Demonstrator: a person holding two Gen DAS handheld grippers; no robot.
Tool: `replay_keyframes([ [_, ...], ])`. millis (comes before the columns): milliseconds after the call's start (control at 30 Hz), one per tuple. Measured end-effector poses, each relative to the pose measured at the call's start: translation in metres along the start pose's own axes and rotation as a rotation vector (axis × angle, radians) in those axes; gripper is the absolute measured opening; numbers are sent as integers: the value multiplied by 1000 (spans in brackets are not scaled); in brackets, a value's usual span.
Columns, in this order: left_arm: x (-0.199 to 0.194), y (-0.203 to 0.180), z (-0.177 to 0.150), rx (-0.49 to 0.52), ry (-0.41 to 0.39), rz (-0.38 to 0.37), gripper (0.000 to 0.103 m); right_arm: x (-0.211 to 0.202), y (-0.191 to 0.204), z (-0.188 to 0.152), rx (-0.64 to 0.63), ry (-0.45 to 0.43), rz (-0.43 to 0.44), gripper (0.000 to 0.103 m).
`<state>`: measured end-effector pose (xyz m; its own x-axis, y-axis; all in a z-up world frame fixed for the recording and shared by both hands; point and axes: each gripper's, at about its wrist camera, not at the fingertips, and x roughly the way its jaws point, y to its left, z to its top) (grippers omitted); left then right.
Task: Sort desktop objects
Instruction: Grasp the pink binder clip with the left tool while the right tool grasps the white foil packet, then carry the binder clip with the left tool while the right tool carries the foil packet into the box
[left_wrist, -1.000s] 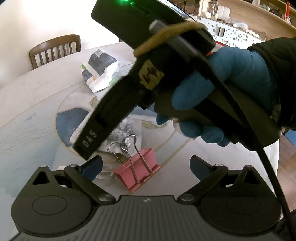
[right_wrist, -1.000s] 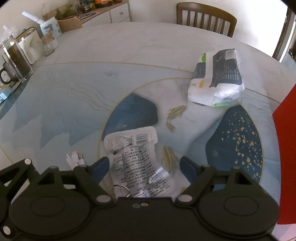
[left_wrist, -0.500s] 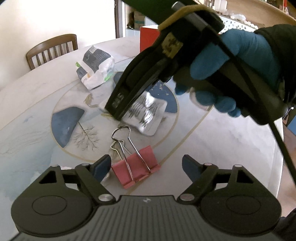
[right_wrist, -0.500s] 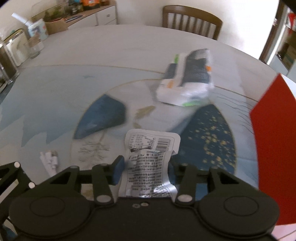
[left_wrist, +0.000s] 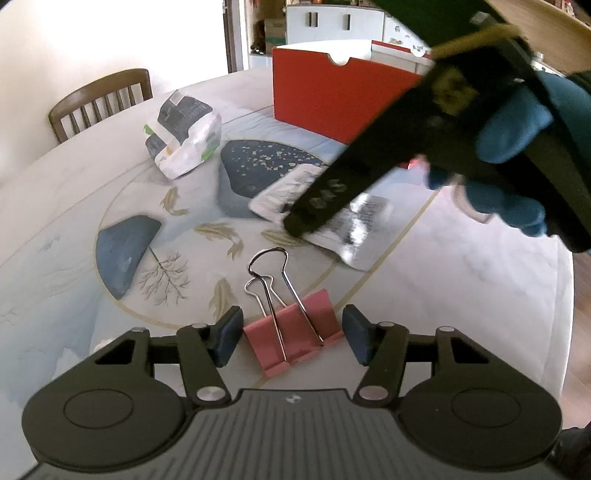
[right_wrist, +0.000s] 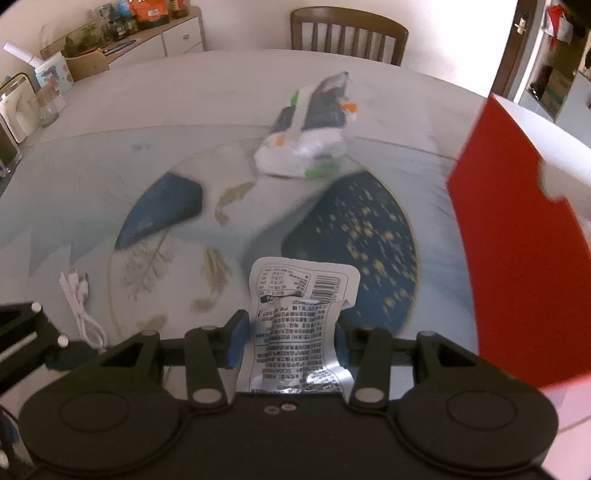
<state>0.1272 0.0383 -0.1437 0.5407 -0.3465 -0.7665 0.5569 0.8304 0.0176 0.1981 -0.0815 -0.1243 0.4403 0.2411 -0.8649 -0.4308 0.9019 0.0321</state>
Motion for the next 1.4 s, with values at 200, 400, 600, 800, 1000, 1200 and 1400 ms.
replay_keyframes([
  [200, 0, -2, 1, -13, 0, 11, 58, -14, -15, -14, 69, 2, 16, 31],
  [400, 0, -3, 3, -31, 11, 17, 58, -23, -18, -19, 66, -18, 19, 21],
  [600, -2, -4, 5, -45, 11, 23, 58, -29, -19, -22, 68, -30, 22, 19],
  [800, -6, -5, 10, -63, -1, 18, 57, -41, -17, -27, 57, -49, 23, 18],
  [1000, -13, -6, 18, -90, -14, 12, 57, -57, -22, -33, 97, -68, 39, 17],
  [1200, -25, -11, 31, -105, -31, -5, 57, -84, -29, -38, 133, -95, 48, 17],
  [1400, -37, -21, 51, -95, -56, -23, 57, -110, -41, -43, 180, -134, 34, 18],
])
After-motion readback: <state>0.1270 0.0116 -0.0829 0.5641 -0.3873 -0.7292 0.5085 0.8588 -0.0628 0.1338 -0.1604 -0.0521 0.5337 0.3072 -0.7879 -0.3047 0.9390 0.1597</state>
